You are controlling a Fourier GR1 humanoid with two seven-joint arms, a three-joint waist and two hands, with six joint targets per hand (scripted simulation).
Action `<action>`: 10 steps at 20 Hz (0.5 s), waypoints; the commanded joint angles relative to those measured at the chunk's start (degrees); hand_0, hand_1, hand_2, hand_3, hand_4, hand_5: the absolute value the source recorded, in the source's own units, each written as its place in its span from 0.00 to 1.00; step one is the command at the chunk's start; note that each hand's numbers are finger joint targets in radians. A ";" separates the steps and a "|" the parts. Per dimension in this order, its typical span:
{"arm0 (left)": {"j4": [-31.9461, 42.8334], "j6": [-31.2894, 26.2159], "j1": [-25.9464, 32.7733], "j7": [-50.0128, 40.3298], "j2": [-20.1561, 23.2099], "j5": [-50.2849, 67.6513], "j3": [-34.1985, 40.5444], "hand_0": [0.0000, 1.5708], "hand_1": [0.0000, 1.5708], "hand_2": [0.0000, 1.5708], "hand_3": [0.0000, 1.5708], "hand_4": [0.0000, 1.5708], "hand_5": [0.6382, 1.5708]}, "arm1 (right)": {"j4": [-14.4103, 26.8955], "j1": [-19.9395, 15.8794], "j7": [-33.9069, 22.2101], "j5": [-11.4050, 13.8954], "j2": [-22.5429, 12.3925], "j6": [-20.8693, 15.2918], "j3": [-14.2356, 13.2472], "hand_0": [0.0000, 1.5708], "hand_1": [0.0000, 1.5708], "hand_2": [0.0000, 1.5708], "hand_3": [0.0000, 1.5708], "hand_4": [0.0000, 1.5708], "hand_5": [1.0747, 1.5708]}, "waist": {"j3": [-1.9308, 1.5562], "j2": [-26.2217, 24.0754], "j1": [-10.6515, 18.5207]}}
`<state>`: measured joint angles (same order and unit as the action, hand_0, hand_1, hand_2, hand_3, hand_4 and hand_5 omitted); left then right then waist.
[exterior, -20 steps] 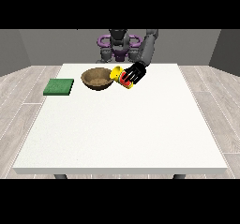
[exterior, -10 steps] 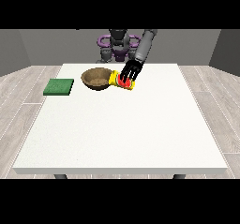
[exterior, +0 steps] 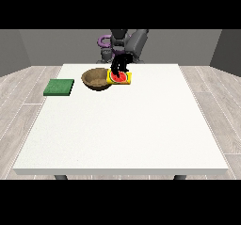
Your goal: Pick the cup and pour the ball into the bowl, then pick the bowl and place it on the pad
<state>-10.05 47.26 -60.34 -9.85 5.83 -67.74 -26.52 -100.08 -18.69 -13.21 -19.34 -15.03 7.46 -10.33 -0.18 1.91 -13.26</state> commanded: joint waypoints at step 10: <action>-4.02 -21.16 -2.90 -13.35 -5.77 -19.10 -17.19 0.95 0.95 1.00 1.00 0.67 0.94 | 11.34 0.60 3.38 0.59 -1.47 2.19 -2.94 0.00 0.00 0.00 0.00 0.25 0.99 | 0.13 -6.90 4.07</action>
<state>-10.24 32.07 -63.46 -22.37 1.05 -84.30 -41.37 -92.73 -18.05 -11.69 -17.95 -14.56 7.93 -10.50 -0.08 -4.18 -11.23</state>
